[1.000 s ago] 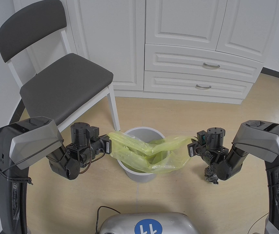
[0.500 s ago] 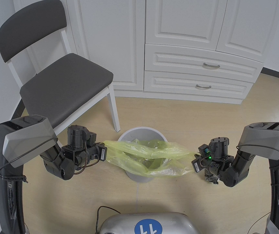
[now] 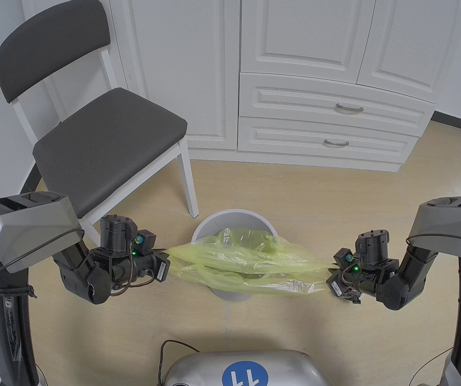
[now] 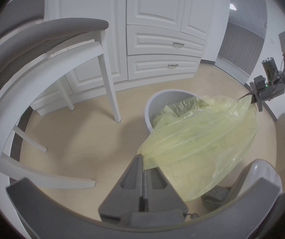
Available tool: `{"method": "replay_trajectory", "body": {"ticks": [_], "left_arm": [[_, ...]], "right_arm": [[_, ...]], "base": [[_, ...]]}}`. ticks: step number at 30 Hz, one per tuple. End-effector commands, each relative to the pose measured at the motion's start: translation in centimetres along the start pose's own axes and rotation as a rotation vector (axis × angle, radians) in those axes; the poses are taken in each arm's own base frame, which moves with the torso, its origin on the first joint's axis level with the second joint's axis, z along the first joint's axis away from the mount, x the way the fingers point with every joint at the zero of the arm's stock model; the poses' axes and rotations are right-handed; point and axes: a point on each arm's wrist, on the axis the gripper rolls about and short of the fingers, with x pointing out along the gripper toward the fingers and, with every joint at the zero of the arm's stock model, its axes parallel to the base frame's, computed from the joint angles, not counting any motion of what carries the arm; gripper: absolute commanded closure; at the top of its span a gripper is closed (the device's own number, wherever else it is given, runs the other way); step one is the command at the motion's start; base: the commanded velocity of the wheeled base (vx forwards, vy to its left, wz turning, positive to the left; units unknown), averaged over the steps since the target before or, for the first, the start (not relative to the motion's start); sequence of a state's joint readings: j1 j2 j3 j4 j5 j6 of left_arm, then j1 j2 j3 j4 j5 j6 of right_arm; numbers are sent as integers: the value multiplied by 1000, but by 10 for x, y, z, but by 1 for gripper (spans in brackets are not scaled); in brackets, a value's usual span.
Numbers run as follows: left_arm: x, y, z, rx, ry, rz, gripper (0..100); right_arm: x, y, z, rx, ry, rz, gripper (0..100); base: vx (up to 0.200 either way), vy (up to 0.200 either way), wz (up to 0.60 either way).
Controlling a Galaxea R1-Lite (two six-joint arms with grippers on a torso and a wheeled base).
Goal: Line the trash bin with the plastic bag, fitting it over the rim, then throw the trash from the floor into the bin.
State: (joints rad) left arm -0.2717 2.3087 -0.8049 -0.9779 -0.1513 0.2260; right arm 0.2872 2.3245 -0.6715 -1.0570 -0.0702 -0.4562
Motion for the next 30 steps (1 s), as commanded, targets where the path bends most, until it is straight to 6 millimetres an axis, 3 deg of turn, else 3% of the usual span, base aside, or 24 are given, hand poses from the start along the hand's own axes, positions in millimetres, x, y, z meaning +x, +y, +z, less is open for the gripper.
{"method": "replay_trajectory", "body": {"ticks": [1, 23, 30], "left_arm": [[-2, -1, -6, 8, 20, -7, 100], [-6, -4, -25, 87, 69, -89, 100], [10, -6, -31, 83, 80, -84, 100]], "right_arm": [[-3, 3, -5, -18, 16, 14, 100], [-11, 7, -22, -138, 77, 87, 100], [6, 19, -25, -143, 80, 98, 100]], "base": [[0, 0, 0], [0, 0, 0], [0, 0, 0]]}}
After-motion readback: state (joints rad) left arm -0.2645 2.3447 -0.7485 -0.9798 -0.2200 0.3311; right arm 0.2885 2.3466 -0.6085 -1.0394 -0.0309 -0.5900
